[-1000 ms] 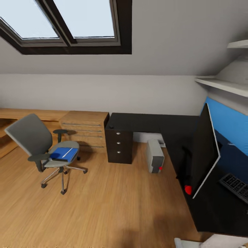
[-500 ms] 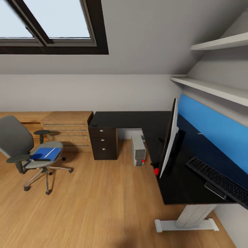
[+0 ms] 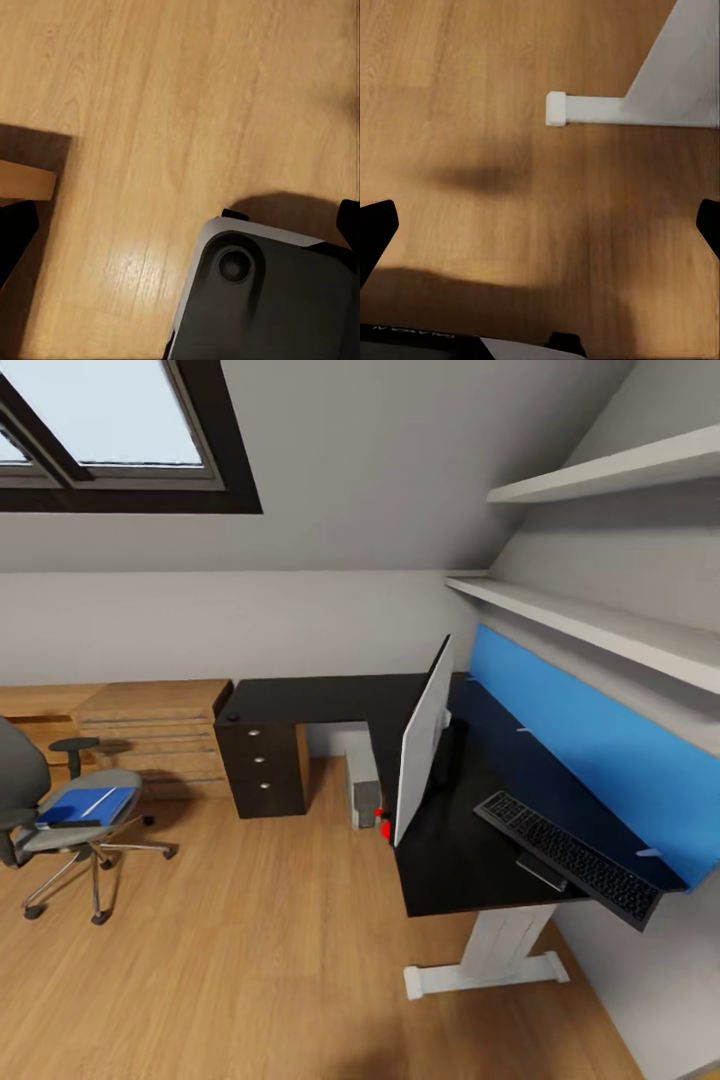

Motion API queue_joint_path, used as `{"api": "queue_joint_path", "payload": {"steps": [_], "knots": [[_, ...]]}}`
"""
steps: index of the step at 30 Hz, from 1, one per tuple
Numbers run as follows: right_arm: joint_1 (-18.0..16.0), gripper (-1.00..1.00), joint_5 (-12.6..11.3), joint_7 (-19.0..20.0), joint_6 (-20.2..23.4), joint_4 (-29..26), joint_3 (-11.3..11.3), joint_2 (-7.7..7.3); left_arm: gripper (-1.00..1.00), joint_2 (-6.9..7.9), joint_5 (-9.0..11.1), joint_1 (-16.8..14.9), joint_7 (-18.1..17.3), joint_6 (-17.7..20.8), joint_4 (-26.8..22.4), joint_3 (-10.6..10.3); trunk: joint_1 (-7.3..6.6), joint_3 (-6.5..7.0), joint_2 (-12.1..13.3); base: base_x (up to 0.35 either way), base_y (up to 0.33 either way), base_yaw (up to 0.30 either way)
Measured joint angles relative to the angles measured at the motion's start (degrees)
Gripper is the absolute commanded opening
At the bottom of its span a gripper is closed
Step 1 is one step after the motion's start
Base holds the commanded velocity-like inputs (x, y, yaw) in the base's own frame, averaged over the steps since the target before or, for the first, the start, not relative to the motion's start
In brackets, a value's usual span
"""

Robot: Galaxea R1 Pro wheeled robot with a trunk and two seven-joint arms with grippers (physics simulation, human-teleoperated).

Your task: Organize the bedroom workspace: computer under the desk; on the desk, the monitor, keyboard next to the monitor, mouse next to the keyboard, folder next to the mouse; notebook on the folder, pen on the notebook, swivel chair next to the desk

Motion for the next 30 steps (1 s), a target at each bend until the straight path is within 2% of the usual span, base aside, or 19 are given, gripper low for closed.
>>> {"api": "queue_joint_path", "payload": {"steps": [18, 30], "knots": [[0.0, 1.0, 0.0, 0.1, 0.0, 0.0, 0.0, 0.03, 1.0, 0.0, 0.0, 0.0, 0.1, 0.0, 0.0, 0.0, -0.01, -0.04, 0.0, -0.006, -0.344, -0.002], [0.0, 1.0, 0.1, 0.1, 0.0, 0.0, 0.0, 0.03, 1.0, 0.01, 0.0, 0.0, 0.1, 0.0, 0.0, 0.1, 0.0, -0.04, 0.0, 0.0, -0.137, 0.0]]}}
